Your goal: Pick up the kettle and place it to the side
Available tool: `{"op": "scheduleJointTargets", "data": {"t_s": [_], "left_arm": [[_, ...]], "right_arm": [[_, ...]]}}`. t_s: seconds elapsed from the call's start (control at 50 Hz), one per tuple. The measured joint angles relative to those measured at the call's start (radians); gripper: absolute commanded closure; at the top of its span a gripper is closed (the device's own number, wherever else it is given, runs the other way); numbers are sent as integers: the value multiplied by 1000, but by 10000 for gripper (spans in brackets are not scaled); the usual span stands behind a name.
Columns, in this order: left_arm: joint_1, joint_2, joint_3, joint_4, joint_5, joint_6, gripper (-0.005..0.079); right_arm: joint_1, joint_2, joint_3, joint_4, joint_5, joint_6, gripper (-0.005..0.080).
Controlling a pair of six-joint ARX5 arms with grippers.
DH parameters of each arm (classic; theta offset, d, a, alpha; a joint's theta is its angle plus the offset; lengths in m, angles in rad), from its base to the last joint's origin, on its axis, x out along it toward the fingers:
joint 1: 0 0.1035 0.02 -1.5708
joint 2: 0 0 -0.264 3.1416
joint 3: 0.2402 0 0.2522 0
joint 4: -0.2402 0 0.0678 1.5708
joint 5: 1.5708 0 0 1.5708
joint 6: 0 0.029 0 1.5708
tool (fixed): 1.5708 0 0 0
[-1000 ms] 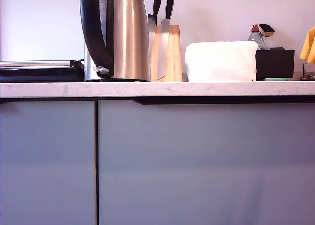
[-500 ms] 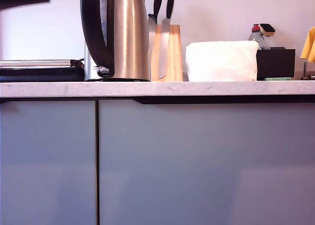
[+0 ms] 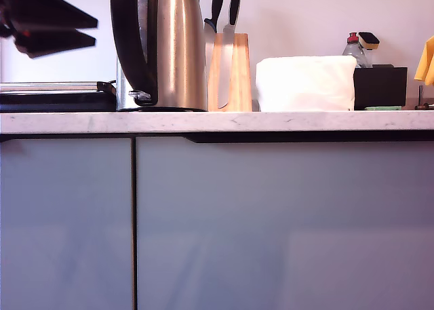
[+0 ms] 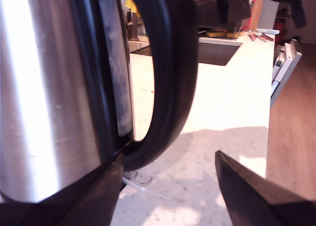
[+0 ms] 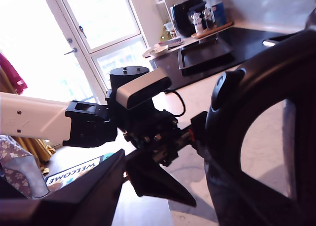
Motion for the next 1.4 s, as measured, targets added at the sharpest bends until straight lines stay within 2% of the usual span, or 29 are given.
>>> {"op": "scheduleJointTargets", "data": {"t_s": [0.14, 0.42, 0.6, 0.88, 1.14, 1.4], "left_arm": [[-32, 56, 4, 71, 1, -20, 206], [-84, 150, 104, 74, 1, -27, 206], [-90, 155, 131, 81, 1, -35, 207], [-110, 156, 131, 81, 13, -36, 207], [-143, 176, 132, 111, 16, -36, 210], [-143, 196, 134, 110, 17, -40, 235]], "right_arm": [[13, 42, 11, 0, 37, -22, 290], [13, 85, 12, 3, 152, -48, 290], [13, 84, 12, 10, 171, -51, 291], [34, 110, 52, 65, 177, -31, 291], [46, 231, 210, -33, 142, -25, 291], [64, 240, 220, -64, 128, -55, 296]]}}
